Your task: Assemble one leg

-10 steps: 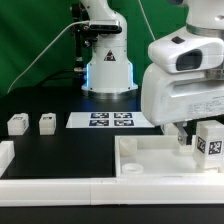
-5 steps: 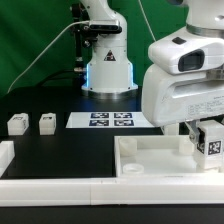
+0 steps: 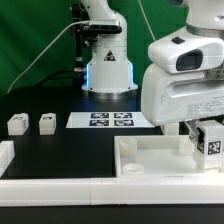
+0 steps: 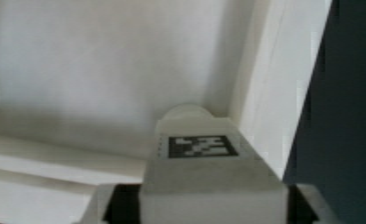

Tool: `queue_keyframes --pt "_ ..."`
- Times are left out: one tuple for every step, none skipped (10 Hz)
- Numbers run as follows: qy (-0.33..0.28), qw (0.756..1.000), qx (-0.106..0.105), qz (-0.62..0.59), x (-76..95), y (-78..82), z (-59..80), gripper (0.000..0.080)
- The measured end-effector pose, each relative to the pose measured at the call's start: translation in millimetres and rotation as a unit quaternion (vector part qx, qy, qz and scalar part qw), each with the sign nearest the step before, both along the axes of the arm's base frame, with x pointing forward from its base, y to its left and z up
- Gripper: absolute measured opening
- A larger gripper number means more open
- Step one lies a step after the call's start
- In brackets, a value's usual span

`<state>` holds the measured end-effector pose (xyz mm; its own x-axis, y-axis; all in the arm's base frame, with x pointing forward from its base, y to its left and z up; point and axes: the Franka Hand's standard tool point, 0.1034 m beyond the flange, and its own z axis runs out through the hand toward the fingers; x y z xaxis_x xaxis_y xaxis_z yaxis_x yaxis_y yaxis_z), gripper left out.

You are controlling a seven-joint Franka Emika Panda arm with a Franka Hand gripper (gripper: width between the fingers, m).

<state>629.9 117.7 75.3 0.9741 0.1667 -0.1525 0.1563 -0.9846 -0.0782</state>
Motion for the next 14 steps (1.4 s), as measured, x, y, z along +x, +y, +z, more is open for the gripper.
queue_keyframes --pt "0.003 0.998 -0.008 -0.054 -0.1 0.6 0.0 0.0291" --pt "0.005 0.994 -0.017 -0.11 -0.2 1.6 0.0 0.0291" --pt "0.007 0.988 -0.025 -0.155 -0.2 2.3 -0.1 0.0292" --pt "0.011 0.975 -0.034 -0.221 -0.2 2.8 0.0 0.0292" --pt "0.014 0.961 -0.043 -0.272 -0.3 3.5 0.0 0.0292" --pt "0.015 0.953 -0.047 -0.299 -0.2 3.9 0.1 0.0293" --pt "0.019 0.931 -0.056 -0.359 0.0 4.4 0.5 0.0293" --pt "0.023 0.911 -0.062 -0.407 -0.2 4.9 0.4 0.0293" --pt "0.026 0.896 -0.066 -0.438 -0.4 5.4 0.2 0.0293" --pt "0.03 0.869 -0.073 -0.489 -0.3 6.4 0.1 0.0293" --pt "0.031 0.846 -0.078 -0.526 0.2 7.0 0.3 0.0293" --pt "0.033 0.822 -0.082 -0.562 0.8 7.7 0.4 0.0293" --pt "0.034 0.791 -0.087 -0.605 1.8 8.0 0.6 0.0293" --pt "0.035 0.767 -0.092 -0.634 2.5 8.2 0.7 0.0293"
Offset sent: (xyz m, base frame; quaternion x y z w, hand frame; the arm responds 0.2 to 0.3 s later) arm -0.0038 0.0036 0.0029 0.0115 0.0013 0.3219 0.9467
